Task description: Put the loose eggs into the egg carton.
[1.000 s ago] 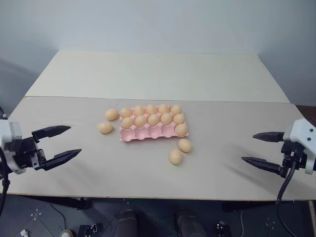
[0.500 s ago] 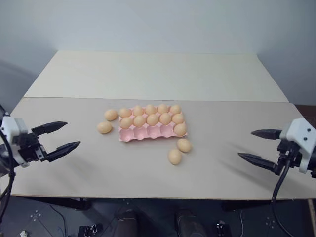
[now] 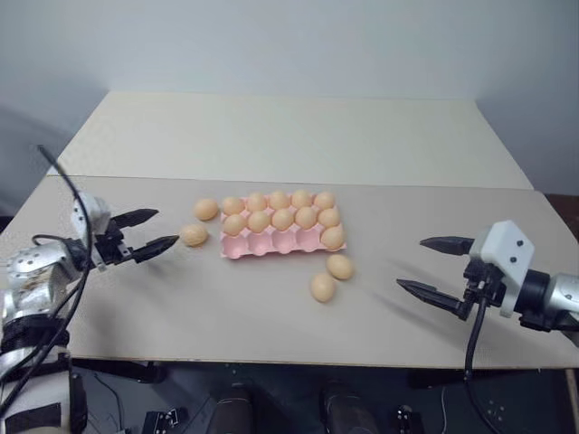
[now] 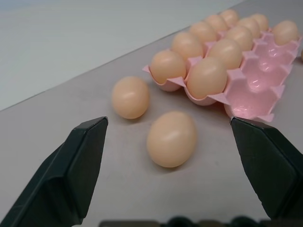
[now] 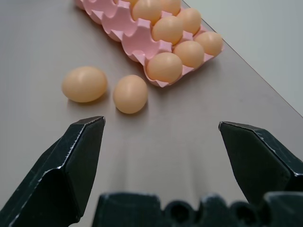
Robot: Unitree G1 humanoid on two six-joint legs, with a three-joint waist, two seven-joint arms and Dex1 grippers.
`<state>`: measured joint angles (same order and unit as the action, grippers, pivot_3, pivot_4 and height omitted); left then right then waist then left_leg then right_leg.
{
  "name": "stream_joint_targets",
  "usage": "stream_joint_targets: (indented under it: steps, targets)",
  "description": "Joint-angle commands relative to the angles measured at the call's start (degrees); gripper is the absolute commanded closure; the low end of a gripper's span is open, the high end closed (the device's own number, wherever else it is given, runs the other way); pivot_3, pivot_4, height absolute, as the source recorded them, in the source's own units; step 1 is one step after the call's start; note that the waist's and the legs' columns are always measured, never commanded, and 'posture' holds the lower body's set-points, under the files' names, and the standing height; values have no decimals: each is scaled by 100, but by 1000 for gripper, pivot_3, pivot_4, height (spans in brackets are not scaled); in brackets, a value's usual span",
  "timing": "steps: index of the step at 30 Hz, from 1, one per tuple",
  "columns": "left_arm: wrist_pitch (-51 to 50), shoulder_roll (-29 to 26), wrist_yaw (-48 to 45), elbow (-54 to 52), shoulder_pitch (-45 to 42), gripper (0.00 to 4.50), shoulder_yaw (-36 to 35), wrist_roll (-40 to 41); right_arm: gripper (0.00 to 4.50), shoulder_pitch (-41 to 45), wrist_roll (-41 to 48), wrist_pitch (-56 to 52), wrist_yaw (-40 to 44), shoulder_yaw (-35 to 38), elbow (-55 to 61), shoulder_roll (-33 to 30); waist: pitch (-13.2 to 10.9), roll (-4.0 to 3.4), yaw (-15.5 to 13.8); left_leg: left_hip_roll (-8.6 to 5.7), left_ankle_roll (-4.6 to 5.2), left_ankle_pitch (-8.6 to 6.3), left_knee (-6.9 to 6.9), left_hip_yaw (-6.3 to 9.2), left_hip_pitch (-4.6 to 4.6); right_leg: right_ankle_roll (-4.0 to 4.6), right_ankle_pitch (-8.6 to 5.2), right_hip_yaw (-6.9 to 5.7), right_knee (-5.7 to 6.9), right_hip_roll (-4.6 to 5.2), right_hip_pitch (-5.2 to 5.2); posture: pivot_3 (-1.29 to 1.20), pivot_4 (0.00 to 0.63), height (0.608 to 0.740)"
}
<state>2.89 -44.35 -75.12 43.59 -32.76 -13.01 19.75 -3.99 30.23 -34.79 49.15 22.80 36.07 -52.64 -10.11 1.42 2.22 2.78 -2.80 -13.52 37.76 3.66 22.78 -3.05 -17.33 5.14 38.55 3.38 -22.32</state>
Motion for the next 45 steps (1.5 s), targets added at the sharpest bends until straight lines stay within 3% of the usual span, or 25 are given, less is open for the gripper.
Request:
stream_joint_targets:
  steps: [1,8,23,26,31,43,45]
  targets:
    - [295,-37,-237,542,-467,13,84,-154,0,-81,13,-36,-202,104,313,61,0,0,13,0,0,0,0,2,0,0,0,0,2,-1,0,0,150,740]
    - [676,90,-330,1453,-1048,13,375,-596,0,-369,-32,-59,-463,225,503,177,0,0,22,-1,0,0,0,5,1,0,0,-1,5,-1,-1,0,150,740]
    - [1121,390,-179,1965,-1312,13,599,-1074,0,-193,-81,41,-579,77,306,110,1,1,19,-1,0,0,2,6,2,0,0,-2,7,0,-1,0,150,740]
    - [1132,429,-191,2019,-1372,613,586,-1084,0,-147,-112,41,-561,55,262,100,1,1,19,-1,0,0,2,7,3,0,0,-2,7,-1,-1,0,150,740]
    - [1160,457,-19,2117,-1416,2128,664,-1218,0,-145,-152,24,-548,55,256,101,1,1,19,-2,0,0,2,7,2,0,0,-2,8,0,-1,0,150,740]
    - [1174,394,-131,2112,-1358,2128,669,-1246,0,-167,-226,18,-585,38,246,161,1,1,18,-2,0,1,3,7,2,0,0,-2,11,0,-1,0,150,740]
    - [1199,393,-104,2113,-1335,2442,696,-1287,0,-129,-244,24,-599,-1,218,164,1,1,18,-2,0,1,3,7,2,0,0,-2,11,0,0,0,150,740]
